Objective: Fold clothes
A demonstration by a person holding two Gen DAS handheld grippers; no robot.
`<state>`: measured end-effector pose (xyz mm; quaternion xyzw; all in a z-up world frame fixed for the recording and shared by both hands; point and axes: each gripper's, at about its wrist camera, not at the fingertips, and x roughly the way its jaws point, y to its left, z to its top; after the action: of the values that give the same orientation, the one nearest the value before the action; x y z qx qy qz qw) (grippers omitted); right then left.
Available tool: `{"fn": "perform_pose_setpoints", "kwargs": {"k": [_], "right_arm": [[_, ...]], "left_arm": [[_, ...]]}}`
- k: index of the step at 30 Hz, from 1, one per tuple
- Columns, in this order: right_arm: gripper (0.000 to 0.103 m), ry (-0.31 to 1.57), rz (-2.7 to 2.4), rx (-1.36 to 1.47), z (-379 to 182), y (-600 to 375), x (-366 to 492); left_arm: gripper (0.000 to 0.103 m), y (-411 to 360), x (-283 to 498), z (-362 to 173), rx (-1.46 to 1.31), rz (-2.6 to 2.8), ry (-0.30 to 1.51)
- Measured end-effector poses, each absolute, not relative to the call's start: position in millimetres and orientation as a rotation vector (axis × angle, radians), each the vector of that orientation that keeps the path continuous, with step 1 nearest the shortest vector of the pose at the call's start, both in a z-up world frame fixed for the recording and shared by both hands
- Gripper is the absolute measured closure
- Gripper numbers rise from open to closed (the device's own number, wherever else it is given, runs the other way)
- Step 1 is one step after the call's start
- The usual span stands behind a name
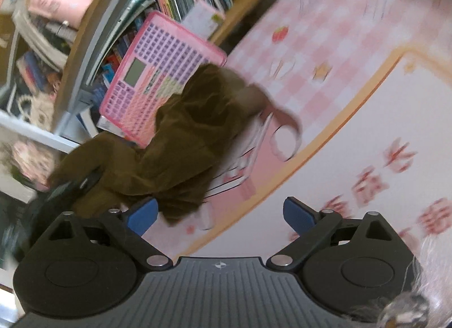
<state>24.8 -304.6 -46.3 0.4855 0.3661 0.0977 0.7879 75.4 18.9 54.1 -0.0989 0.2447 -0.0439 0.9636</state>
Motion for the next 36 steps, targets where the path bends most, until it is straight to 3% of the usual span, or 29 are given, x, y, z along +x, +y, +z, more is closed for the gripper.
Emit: {"fn": "perform_pose_setpoints", "kwargs": {"k": [4, 8, 15, 20, 24, 27, 29, 32, 36], "right_arm": [[0.015, 0.798, 0.225, 1.204, -63, -293, 41], [0.016, 0.804, 0.234, 1.368, -80, -281, 57], [0.017, 0.806, 0.249, 1.657, -111, -260, 85], [0.025, 0.762, 0.221, 1.823, -130, -258, 91], [0.048, 0.675, 0.147, 1.879, -137, -273, 83], [0.051, 0.622, 0.087, 1.899, -143, -289, 79], [0.059, 0.617, 0.053, 1.893, -145, -292, 80], [0.082, 0.613, 0.056, 1.881, -143, -289, 79], [0.090, 0.575, 0.059, 1.835, -130, -293, 75]], "left_arm": [[0.102, 64, 23, 77, -0.284, -0.056, 0.468], [0.102, 88, -11, 87, -0.330, 0.005, 0.465], [0.102, 100, -39, 112, -0.331, 0.056, 0.402], [0.102, 103, -44, 133, -0.332, 0.052, 0.350], [0.102, 115, -44, 139, -0.340, 0.093, 0.340], [0.102, 127, -41, 137, -0.373, 0.110, 0.356], [0.102, 131, -38, 136, -0.369, 0.118, 0.366], [0.102, 136, -33, 132, -0.343, 0.134, 0.379], [0.101, 145, -21, 113, -0.300, 0.177, 0.461]]}}
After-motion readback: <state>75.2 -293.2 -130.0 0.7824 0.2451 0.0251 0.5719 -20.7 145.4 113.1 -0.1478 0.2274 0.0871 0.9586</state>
